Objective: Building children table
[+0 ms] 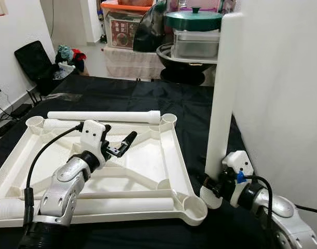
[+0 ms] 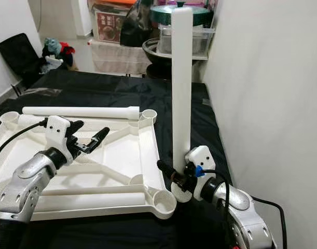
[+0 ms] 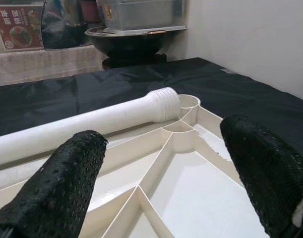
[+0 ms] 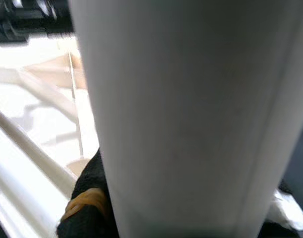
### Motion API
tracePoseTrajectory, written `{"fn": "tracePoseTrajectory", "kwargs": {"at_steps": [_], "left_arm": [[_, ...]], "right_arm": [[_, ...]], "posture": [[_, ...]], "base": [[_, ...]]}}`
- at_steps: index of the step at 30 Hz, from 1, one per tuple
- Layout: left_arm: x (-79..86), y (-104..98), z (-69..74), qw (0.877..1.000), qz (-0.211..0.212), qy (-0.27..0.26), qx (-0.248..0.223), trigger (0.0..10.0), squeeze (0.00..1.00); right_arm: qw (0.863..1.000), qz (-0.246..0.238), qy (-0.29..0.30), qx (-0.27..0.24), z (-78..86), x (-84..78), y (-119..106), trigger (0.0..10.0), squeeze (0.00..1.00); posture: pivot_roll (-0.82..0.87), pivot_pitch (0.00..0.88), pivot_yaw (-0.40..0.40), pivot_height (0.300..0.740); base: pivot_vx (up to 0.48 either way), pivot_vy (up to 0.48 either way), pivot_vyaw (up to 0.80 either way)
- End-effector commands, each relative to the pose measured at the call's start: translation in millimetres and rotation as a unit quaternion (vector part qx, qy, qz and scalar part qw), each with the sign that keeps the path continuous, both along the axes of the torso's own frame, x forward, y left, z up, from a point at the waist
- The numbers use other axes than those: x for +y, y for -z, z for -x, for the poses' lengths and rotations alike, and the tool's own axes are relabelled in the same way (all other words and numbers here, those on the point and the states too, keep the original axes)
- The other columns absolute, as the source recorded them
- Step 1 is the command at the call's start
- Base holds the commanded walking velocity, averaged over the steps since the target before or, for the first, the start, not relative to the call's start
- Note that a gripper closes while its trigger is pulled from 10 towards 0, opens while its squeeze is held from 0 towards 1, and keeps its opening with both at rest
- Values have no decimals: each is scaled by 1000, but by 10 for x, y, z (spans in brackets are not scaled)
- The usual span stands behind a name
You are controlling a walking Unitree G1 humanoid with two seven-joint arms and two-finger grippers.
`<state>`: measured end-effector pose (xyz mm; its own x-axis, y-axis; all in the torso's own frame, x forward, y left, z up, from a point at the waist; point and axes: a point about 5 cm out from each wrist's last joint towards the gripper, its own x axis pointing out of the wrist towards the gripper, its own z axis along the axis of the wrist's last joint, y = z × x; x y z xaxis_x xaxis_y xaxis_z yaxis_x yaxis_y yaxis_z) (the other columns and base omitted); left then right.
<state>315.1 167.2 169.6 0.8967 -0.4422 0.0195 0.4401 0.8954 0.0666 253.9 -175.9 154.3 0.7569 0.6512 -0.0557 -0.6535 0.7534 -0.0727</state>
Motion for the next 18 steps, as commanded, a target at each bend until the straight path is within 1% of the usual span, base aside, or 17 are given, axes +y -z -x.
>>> {"fn": "tracePoseTrajectory", "kwargs": {"at_steps": [1,2,3,4,5,6,14,16,17,18], "left_arm": [[29,-2,-14,1000,-9,-6,-1,10000,0],[30,7,-27,1000,-14,-10,0,10000,0],[30,7,-27,1000,-14,-10,0,10000,0],[28,14,-43,1000,-18,-15,1,10000,0],[28,14,-43,1000,-18,-15,1,10000,0],[25,18,-56,1000,-21,-18,2,10000,0],[33,18,-73,999,-22,-25,0,10000,0],[30,2,-84,999,-18,-28,-8,10000,0],[22,-3,-87,999,-17,-29,-11,10000,0],[0,-13,-86,999,-18,-25,-15,10000,0]], "right_arm": [[1000,-20,-19,-2,33,79,-36,0,0],[998,-52,-25,-7,64,176,-84,0,0],[998,-52,-25,-7,64,176,-84,0,0],[997,-71,-28,-9,77,237,-110,0,0],[997,-71,-28,-9,77,237,-110,0,0],[996,-86,-28,-8,85,268,-129,0,0],[994,-110,-26,-6,79,318,-169,0,0],[993,-117,-2,-18,36,322,-189,0,0],[993,-117,15,-25,1,303,-202,0,0],[991,-117,46,-36,-73,253,-242,0,0]], "posture": [[73,0,-38,740],[68,0,-35,740],[68,0,-35,740],[65,0,-36,740],[65,0,-36,740],[65,0,-35,740],[62,0,-33,740],[65,0,-32,740],[64,0,-32,740],[62,0,-31,740]], "base": [[0,0,0],[0,0,0],[0,0,0],[0,0,0],[0,0,0],[0,0,0],[0,0,0],[0,0,0],[0,0,0],[0,0,0]]}}
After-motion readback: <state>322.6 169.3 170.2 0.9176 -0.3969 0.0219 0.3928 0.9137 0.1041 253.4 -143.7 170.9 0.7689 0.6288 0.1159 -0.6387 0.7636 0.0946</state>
